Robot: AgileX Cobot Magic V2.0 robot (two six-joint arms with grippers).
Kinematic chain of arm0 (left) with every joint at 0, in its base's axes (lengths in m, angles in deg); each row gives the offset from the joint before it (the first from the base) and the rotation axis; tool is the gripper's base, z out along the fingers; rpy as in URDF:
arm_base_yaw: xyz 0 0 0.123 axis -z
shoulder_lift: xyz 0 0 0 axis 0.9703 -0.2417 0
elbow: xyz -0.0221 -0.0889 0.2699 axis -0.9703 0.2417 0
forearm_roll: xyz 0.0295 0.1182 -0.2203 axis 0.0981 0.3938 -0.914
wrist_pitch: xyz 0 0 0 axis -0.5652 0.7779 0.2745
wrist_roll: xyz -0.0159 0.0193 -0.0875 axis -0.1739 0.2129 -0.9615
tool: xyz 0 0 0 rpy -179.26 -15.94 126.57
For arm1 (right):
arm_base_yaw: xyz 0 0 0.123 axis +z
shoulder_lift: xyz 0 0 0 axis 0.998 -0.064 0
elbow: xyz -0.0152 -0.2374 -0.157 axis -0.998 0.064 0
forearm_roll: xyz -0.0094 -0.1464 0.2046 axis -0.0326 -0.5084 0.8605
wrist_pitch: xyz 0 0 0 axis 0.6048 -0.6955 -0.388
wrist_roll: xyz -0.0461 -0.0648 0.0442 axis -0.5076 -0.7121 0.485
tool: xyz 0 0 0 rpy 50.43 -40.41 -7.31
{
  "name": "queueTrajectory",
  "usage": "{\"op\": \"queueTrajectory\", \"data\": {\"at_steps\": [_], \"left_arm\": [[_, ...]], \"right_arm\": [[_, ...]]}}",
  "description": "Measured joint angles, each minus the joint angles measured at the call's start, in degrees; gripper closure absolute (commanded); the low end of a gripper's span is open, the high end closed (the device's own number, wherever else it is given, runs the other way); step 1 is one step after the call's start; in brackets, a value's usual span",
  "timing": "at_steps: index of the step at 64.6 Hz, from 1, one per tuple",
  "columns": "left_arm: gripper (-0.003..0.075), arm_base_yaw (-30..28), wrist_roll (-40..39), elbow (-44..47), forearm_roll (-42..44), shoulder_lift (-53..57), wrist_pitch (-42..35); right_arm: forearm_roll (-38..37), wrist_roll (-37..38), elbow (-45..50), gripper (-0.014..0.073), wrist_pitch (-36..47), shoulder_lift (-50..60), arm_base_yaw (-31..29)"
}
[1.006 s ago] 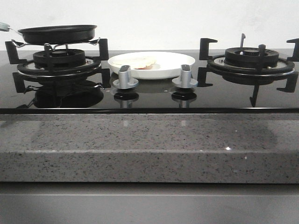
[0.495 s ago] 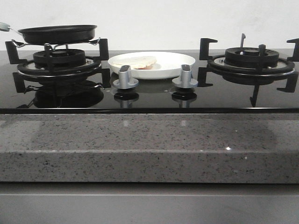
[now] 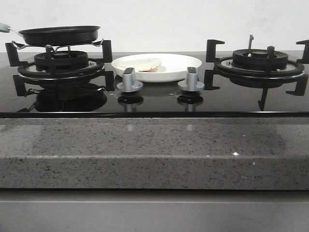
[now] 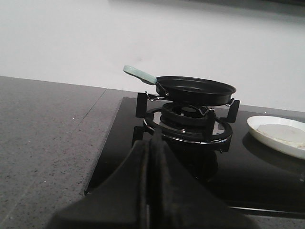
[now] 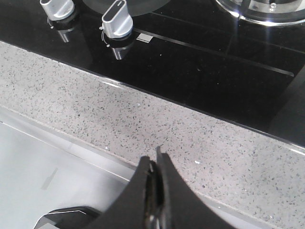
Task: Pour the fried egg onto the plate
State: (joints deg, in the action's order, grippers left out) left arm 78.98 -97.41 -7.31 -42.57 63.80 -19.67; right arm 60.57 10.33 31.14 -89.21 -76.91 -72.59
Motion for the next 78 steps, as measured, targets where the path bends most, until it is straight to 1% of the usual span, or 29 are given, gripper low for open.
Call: {"op": "queueTrajectory", "data": {"at_steps": [11, 43, 53, 67, 78], "left_arm": [[0.0739, 0.0, 0.0, 0.0, -1.2, 0.0, 0.0], [0.0739, 0.0, 0.0, 0.0, -0.6, 0.0, 0.3], [0.0739, 0.0, 2.1, 0.0, -0.6, 0.0, 0.7], [0.0739, 0.0, 3.0, 0.0, -0.5, 0.0, 0.1], [0.0739, 0.0, 3.0, 0.0, -0.5, 0.0, -2.0]], "right_arm": [[0.0, 0.0, 0.0, 0.0662, 0.0, 0.0, 0.0], [0.0, 0.0, 0.0, 0.0662, 0.0, 0.0, 0.0], [0.0, 0.0, 0.0, 0.0662, 0.0, 0.0, 0.0], [0.0, 0.0, 0.0, 0.0662, 0.0, 0.0, 0.0], [0.0, 0.0, 0.0, 0.0662, 0.0, 0.0, 0.0]]}}
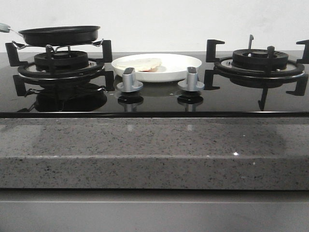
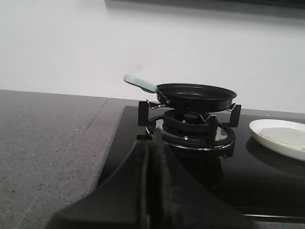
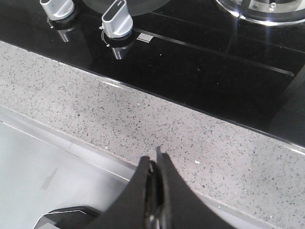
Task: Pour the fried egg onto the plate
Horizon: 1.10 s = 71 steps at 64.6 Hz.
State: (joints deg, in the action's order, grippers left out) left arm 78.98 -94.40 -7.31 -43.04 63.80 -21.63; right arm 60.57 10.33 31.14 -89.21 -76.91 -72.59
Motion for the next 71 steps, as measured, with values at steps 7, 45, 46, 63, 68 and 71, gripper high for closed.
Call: {"op": "queueTrajectory", "data": {"at_steps": [7, 45, 46, 63, 68, 71], "left_arm": [[0.0739, 0.0, 0.0, 0.0, 0.0, 0.0, -0.1], [0.0739, 0.0, 0.0, 0.0, 0.0, 0.0, -0.1], [0.0739, 0.0, 0.0, 0.0, 0.0, 0.0, -0.1], [0.0739, 0.0, 0.1, 0.0, 0.0, 0.0, -0.1], [0.0739, 0.0, 0.1, 0.0, 0.0, 0.0, -0.1], [0.0739, 0.0, 0.1, 0.0, 0.0, 0.0, -0.1]], "right_arm": [[0.0, 0.0, 0.0, 0.0662, 0.0, 0.0, 0.0], [0.0, 0.0, 0.0, 0.0662, 0.0, 0.0, 0.0], [0.0, 0.0, 0.0, 0.0662, 0.0, 0.0, 0.0], [-0.5, 0.0, 0.1, 0.0662, 0.1, 0.4, 0.0], [-1.4, 0.0, 1.3, 0.0662, 2.1, 2.0, -0.7], [-2.0, 0.0, 2.8, 0.0661, 4.5, 3.5, -1.8]]}}
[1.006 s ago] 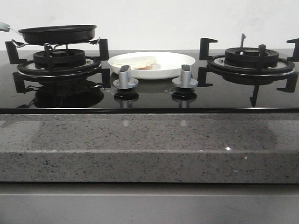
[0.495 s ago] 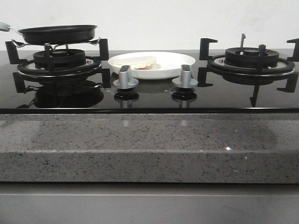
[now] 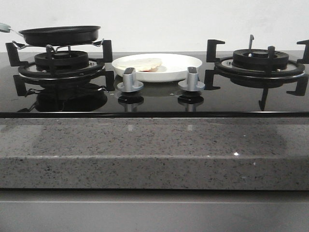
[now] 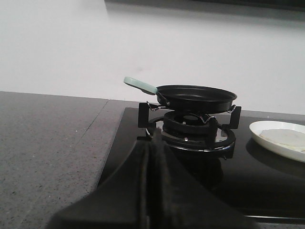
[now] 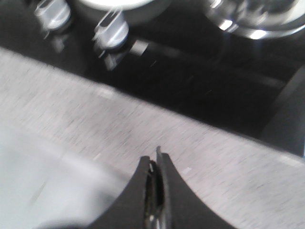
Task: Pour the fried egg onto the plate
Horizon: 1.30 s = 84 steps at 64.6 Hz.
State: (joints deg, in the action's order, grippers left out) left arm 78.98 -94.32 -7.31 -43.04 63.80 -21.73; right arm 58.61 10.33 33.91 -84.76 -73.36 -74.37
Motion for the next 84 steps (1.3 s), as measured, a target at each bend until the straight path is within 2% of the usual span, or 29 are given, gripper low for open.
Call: {"op": "queueTrajectory", "data": {"at_steps": [17, 30, 41, 58, 84], "left_arm": [[0.0739, 0.0, 0.0, 0.0, 0.0, 0.0, 0.0], [0.0739, 0.0, 0.0, 0.0, 0.0, 0.0, 0.0], [0.0739, 0.0, 0.0, 0.0, 0.0, 0.0, 0.0], [0.0739, 0.0, 0.0, 0.0, 0.0, 0.0, 0.0], [0.0739, 0.0, 0.0, 0.0, 0.0, 0.0, 0.0]], "right_arm": [[-1.0, -3.6, 19.9, 0.0659, 21.9, 17.7, -8.4], [-0.3, -3.8, 32.7, 0.0659, 28.3, 29.1, -14.6], [-0.2, -3.9, 39.6, 0.0659, 33.2, 32.6, -15.6], [-0.2, -3.9, 42.0, 0.0659, 39.8, 32.7, -11.5], [-0.2, -3.9, 42.0, 0.0659, 40.8, 32.7, -11.4]]}}
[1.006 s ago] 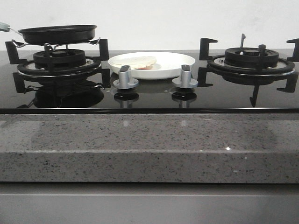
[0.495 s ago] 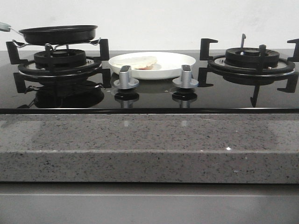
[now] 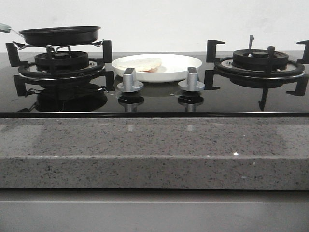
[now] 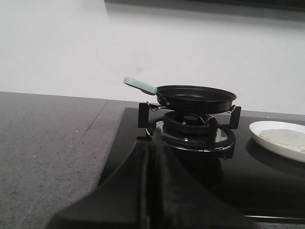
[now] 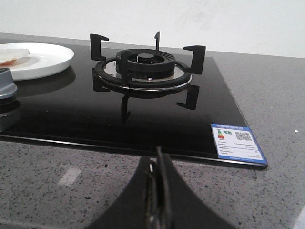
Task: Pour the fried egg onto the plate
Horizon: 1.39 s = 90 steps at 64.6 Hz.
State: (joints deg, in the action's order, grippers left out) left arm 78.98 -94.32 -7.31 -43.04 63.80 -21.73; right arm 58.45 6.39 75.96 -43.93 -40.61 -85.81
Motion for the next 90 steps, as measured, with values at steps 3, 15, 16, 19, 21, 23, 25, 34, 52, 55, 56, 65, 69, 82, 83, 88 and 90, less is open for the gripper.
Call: {"op": "queueTrajectory", "data": {"at_steps": [3, 15, 16, 19, 21, 23, 25, 34, 52, 55, 56, 65, 69, 82, 83, 88, 90], "left_arm": [[0.0739, 0.0, 0.0, 0.0, 0.0, 0.0, 0.0], [0.0739, 0.0, 0.0, 0.0, 0.0, 0.0, 0.0], [0.0739, 0.0, 0.0, 0.0, 0.0, 0.0, 0.0], [0.0739, 0.0, 0.0, 0.0, 0.0, 0.0, 0.0], [0.0739, 0.0, 0.0, 0.0, 0.0, 0.0, 0.0], [0.0739, 0.0, 0.0, 0.0, 0.0, 0.0, 0.0], [0.0739, 0.0, 0.0, 0.0, 0.0, 0.0, 0.0], [0.0739, 0.0, 0.0, 0.0, 0.0, 0.0, 0.0], [0.0739, 0.0, 0.0, 0.0, 0.0, 0.0, 0.0], [0.0739, 0.0, 0.0, 0.0, 0.0, 0.0, 0.0], [0.0739, 0.0, 0.0, 0.0, 0.0, 0.0, 0.0], [0.0739, 0.0, 0.0, 0.0, 0.0, 0.0, 0.0], [0.0739, 0.0, 0.0, 0.0, 0.0, 0.0, 0.0], [0.0739, 0.0, 0.0, 0.0, 0.0, 0.0, 0.0], [0.0739, 0.0, 0.0, 0.0, 0.0, 0.0, 0.0], [0.0739, 0.0, 0.0, 0.0, 0.0, 0.0, 0.0], [0.0739, 0.0, 0.0, 0.0, 0.0, 0.0, 0.0]], "right_arm": [[0.0, 0.0, 0.0, 0.0659, 0.0, 0.0, 0.0], [0.0, 0.0, 0.0, 0.0659, 0.3, 0.0, 0.0], [0.0, 0.0, 0.0, 0.0659, 0.4, 0.0, 0.0], [-0.4, 0.3, 0.0, 0.0659, 1.1, 0.0, 0.0], [-1.1, 0.7, 0.0, 0.0659, 1.4, 0.0, 0.0], [-1.8, 1.7, 0.0, 0.0659, 1.7, 0.0, 0.0], [-2.6, 2.7, 0.0, 0.0659, 2.0, 0.0, 0.0], [-7.5, 10.1, 0.0, 0.0659, 4.7, 0.0, 0.0], [-9.3, 13.1, 0.0, 0.0659, 5.6, 0.0, 0.0], [-9.3, 13.1, 0.0, 0.0659, 5.6, 0.0, 0.0], [-9.3, 13.1, 0.0, 0.0659, 5.6, 0.0, 0.0], [-9.3, 13.4, 0.0, 0.0659, 5.6, 0.0, -0.4], [-9.3, 13.4, 0.0, 0.0659, 5.6, 0.0, -1.2], [-9.4, 13.6, 0.0, 0.0659, 5.6, 0.0, -2.9], [-9.4, 13.6, 0.0, 0.0659, 5.6, 0.0, -2.9], [-9.4, 14.0, 0.0, 0.0659, 5.6, 0.0, -2.9], [-9.4, 14.4, 0.0, 0.0659, 5.6, 0.0, -2.9]]}}
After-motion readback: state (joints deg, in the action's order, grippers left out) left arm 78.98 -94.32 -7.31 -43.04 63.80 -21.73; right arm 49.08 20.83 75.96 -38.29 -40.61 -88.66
